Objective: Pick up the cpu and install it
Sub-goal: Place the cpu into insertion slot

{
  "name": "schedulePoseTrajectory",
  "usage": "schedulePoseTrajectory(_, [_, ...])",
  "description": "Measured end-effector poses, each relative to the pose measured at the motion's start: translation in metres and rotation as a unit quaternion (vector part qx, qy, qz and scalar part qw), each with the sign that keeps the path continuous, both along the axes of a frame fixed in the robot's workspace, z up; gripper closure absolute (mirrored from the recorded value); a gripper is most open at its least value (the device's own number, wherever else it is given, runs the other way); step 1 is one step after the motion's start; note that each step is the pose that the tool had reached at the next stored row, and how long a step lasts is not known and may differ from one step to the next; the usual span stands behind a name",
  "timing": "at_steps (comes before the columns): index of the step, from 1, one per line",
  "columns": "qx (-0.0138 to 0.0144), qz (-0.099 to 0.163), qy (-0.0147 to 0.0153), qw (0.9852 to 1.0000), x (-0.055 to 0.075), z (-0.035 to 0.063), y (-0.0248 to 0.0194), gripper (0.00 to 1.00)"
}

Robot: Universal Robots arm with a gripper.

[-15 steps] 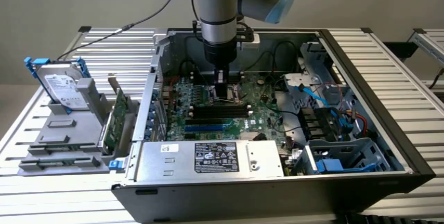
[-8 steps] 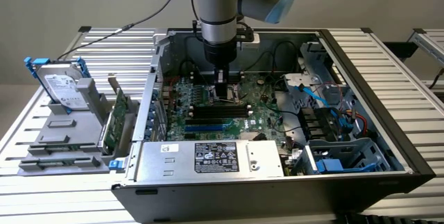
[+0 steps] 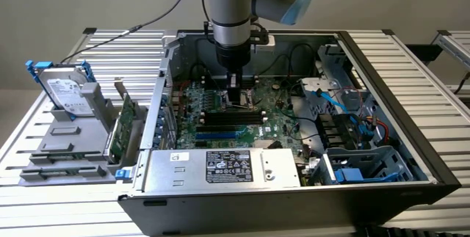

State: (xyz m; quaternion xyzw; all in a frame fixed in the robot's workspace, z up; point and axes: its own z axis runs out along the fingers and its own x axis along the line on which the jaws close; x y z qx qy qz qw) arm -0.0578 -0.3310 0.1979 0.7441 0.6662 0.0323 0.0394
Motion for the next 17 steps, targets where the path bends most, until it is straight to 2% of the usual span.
schedulePoseTrajectory(3, [0.0037, -0.001, -0.0001, 1.0, 0.0, -0.0001, 0.0001, 0.38])
schedulePoseTrajectory(7, [0.005, -0.002, -0.0001, 1.0, 0.0, -0.0001, 0.0001, 0.38])
schedulePoseTrajectory(12, [0.0046, -0.002, -0.0001, 1.0, 0.0, -0.0001, 0.0001, 0.38])
schedulePoseTrajectory(13, [0.0035, -0.002, -0.0001, 1.0, 0.0, -0.0001, 0.0002, 0.38])
schedulePoseTrajectory(17, [-0.0073, -0.002, -0.0004, 1.0, 0.0, 0.0, 0.002, 0.38])
